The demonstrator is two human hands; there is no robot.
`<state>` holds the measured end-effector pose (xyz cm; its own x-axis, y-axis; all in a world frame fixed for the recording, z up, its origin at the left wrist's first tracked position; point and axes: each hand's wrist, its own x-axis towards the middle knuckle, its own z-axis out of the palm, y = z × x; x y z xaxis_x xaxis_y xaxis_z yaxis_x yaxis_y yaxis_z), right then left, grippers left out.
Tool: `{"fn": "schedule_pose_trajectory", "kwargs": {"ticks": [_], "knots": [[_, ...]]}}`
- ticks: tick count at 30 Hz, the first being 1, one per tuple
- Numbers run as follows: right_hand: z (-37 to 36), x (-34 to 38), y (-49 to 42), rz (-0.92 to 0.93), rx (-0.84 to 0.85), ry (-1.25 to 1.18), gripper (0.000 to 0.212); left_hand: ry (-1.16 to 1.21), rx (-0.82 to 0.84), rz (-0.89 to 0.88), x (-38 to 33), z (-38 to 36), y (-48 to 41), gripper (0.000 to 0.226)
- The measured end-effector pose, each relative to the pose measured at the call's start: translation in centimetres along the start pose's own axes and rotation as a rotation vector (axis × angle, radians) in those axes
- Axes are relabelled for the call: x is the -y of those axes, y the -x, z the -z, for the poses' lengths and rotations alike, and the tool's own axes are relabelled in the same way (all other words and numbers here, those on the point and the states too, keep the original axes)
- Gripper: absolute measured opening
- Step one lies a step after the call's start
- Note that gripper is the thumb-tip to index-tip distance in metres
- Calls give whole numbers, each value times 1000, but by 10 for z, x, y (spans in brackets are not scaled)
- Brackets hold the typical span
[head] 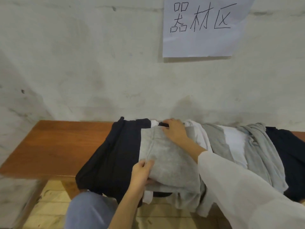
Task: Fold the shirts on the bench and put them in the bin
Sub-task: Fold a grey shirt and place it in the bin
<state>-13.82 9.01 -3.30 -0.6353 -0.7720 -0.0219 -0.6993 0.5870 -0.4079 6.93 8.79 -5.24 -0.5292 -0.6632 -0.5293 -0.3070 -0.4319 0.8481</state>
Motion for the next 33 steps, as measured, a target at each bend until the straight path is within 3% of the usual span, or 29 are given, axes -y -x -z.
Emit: {"fn": "schedule_pose_trajectory", "kwargs": {"ticks": [4, 10, 14, 20, 24, 26, 28, 30, 33], "knots": [[-10, -4, -3, 42, -42, -152, 18, -286, -15, -153, 2, -5, -6, 16], [-13, 7, 4, 114, -344, -267, 19, -201, -74, -188, 21, -1, 12, 20], [-24, 35, -5, 237, -271, -203, 17, -175, -124, -186, 25, 9, 17, 16], [-47, 33, -4, 190, -175, -161, 22, -224, -189, -142, 26, 18, 19, 26], [-26, 25, 9, 203, -362, -290, 26, -407, -306, -153, 31, 21, 25, 45], [-11, 14, 26, 131, -471, -393, 24, -637, -483, -332, 34, 15, 27, 59], [0, -2, 47, 53, -528, -442, 28, -796, -575, -664, 32, -2, 26, 54], [-1, -17, 63, -8, -420, -363, 37, -886, -462, -840, 25, -25, 11, 41], [-14, -26, 68, -21, -190, -81, 60, -1147, -227, -871, 12, -58, -32, 48]]}}
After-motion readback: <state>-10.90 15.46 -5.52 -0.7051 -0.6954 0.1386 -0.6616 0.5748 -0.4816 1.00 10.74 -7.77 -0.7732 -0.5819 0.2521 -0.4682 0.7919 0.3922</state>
